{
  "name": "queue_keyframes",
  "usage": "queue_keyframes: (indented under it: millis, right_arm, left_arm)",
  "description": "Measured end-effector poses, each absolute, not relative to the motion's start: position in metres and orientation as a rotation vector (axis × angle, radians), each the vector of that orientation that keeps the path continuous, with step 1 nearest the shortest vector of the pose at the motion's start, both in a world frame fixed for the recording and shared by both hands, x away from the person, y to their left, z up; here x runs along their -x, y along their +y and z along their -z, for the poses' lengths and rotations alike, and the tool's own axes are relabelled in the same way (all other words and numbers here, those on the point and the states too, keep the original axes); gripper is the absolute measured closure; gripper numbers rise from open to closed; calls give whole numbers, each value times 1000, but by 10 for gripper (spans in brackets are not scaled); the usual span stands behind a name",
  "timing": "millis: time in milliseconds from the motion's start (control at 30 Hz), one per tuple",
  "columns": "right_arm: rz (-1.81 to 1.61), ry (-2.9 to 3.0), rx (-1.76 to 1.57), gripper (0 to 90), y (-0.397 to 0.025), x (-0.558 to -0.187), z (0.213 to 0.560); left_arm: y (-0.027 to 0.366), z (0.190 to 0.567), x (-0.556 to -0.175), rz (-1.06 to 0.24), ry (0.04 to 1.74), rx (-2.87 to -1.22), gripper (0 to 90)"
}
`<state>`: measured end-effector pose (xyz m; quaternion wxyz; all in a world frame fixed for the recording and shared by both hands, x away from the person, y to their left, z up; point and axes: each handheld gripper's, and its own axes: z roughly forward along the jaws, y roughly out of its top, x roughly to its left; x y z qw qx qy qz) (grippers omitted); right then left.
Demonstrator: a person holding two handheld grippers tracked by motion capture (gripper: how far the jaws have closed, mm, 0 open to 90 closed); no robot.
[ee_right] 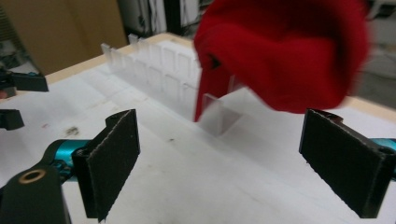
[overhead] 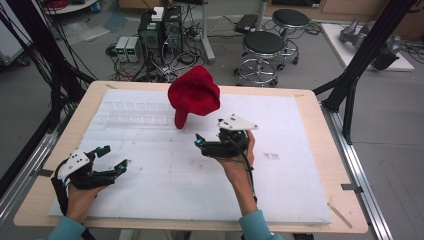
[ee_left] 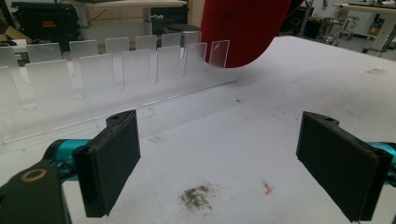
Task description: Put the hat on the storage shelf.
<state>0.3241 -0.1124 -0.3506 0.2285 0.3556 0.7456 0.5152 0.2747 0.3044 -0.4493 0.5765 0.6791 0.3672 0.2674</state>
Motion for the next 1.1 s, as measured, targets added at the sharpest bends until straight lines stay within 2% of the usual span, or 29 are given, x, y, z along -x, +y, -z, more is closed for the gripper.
queue_keyframes:
  millis: [233, 267, 367, 533, 867, 1100]
  right_arm:
    - [-1418, 1987, -968, 113, -165, -295, 361]
    - [-1442, 1953, -965, 113, -183, -284, 367]
    - [-1457, 1920, -953, 113, -196, -275, 373]
    - [-1508, 1797, -977, 113, -237, -253, 405]
    - [-1505, 1690, -1006, 113, -262, -247, 446]
    - [-1508, 1624, -1025, 113, -262, -245, 452]
  left_arm:
    - [305, 449, -275, -623, 859, -1590, 139]
    - [305, 449, -274, -626, 855, -1590, 138]
    - [305, 449, -273, -632, 846, -1586, 138]
    - [306, 450, -269, -653, 829, -1554, 138]
    - [304, 451, -261, -727, 779, -1541, 139]
    - [306, 452, -259, -735, 784, -1501, 139]
